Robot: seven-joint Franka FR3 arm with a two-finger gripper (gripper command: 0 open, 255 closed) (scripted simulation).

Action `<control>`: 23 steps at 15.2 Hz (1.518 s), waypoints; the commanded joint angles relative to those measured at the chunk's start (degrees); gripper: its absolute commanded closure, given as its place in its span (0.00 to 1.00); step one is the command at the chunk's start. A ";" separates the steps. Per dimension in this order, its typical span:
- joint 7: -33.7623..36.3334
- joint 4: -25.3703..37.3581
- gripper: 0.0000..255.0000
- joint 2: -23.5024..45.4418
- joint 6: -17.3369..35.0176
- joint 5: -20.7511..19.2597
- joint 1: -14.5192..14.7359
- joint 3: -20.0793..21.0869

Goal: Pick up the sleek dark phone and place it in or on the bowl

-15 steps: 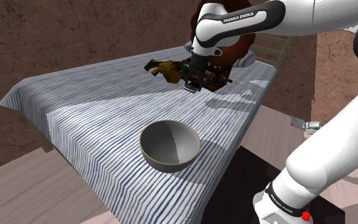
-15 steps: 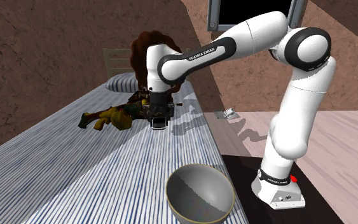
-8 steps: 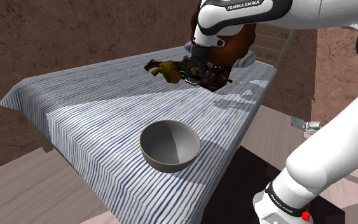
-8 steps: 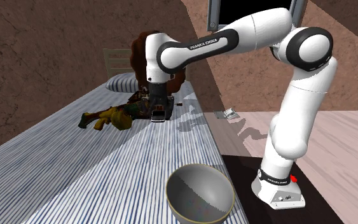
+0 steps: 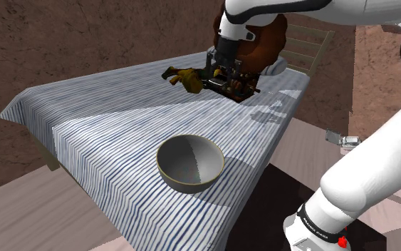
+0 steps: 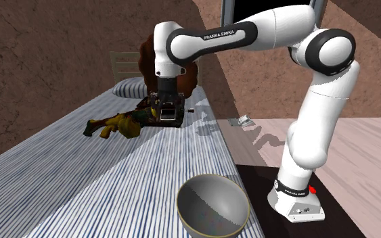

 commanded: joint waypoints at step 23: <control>24.87 -14.91 1.00 -19.72 -1.60 10.30 12.37 16.39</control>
